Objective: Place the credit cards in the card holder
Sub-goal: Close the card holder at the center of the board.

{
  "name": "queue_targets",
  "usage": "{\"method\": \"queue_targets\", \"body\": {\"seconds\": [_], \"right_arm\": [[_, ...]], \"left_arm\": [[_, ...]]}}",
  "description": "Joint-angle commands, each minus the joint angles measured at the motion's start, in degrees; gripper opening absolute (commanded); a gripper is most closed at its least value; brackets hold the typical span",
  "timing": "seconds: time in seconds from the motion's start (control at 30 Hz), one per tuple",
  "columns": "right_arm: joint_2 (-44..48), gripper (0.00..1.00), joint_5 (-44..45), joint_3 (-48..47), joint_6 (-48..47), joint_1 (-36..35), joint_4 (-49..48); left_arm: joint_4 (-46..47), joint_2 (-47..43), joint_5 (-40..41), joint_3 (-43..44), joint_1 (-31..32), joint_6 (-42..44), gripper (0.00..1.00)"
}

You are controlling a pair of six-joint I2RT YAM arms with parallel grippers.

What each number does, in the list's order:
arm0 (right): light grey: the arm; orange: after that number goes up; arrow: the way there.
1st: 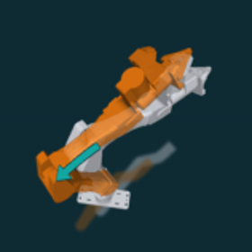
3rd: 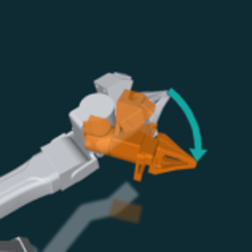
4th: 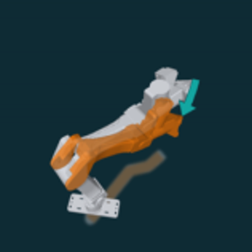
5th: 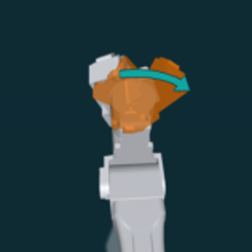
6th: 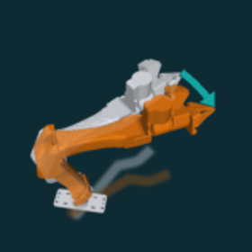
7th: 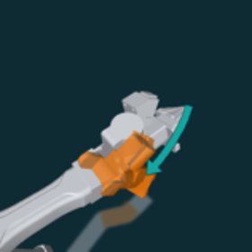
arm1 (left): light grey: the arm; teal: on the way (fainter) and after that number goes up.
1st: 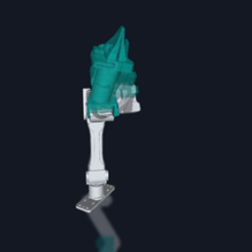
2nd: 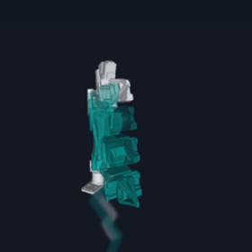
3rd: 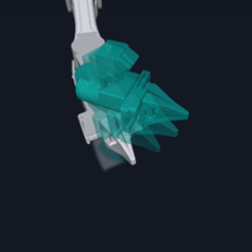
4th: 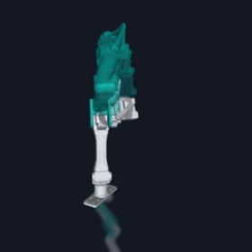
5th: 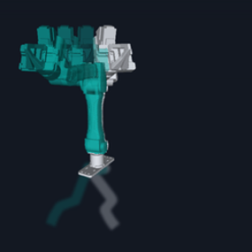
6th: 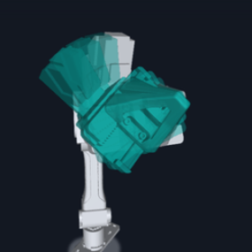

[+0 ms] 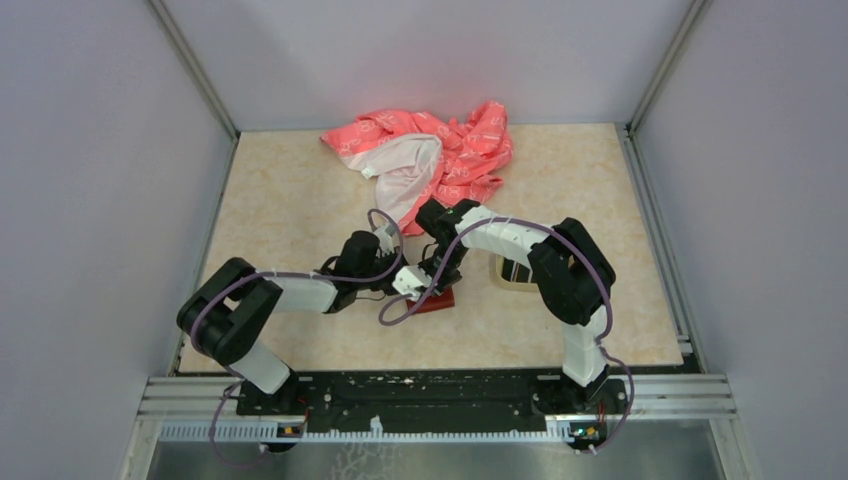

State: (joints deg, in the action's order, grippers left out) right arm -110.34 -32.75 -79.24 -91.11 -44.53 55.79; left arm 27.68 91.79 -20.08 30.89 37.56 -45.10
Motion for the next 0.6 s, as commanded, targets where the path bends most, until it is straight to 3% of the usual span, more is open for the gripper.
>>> {"method": "queue_targets", "body": {"seconds": [0.0,0.4,0.57], "right_arm": [[-1.98,0.0,-1.06,-0.76,1.37,-1.21,2.92],[-0.91,0.01,-5.14,-2.31,3.63,-0.7,3.83],[-0.3,0.15,-10.22,-5.41,3.09,1.22,7.96]], "left_arm": [[-7.7,3.39,0.92,-2.59,0.39,3.49,0.0],[-10.78,4.64,2.98,-1.16,1.42,5.66,0.0],[-10.64,4.2,3.47,-1.87,1.37,5.94,0.0]]}}
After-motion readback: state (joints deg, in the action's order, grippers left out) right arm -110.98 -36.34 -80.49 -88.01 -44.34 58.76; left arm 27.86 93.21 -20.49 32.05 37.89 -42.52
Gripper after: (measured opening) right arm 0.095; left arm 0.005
